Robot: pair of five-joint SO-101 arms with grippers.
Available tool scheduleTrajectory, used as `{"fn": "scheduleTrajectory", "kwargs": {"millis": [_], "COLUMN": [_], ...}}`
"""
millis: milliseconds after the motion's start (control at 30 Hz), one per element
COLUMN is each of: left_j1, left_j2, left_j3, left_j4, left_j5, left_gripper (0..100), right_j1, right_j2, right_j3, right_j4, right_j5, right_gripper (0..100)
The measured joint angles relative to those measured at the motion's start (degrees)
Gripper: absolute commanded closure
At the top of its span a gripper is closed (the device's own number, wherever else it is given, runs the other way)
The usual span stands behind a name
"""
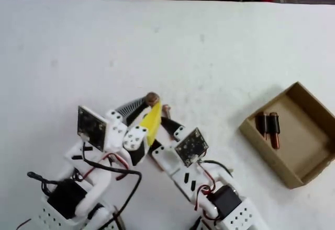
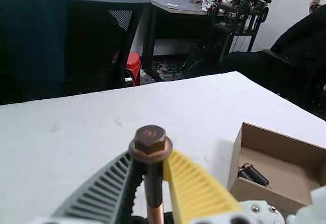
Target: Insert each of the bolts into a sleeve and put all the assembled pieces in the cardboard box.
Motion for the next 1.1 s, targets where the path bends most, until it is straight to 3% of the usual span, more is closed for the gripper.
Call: {"fn": "scheduleTrajectory", "kwargs": {"millis": [767,1100], "left_j1": [-3.16,-3.25], "left_j2": [-0.18,-0.44], "left_j3": [-3.87,-3.96], "left_j4": [-0.62,5.01], "left_j5": [-0.35,-0.44], "left_gripper": [98,98], "right_j1": [0.18,0.35], "right_j2": [0.00,0.00], "right_j3": [0.00,0.00], "right_j4": [0.00,0.00], "right_j5": [0.00,0.00], "right_gripper": [98.2,98.2]}}
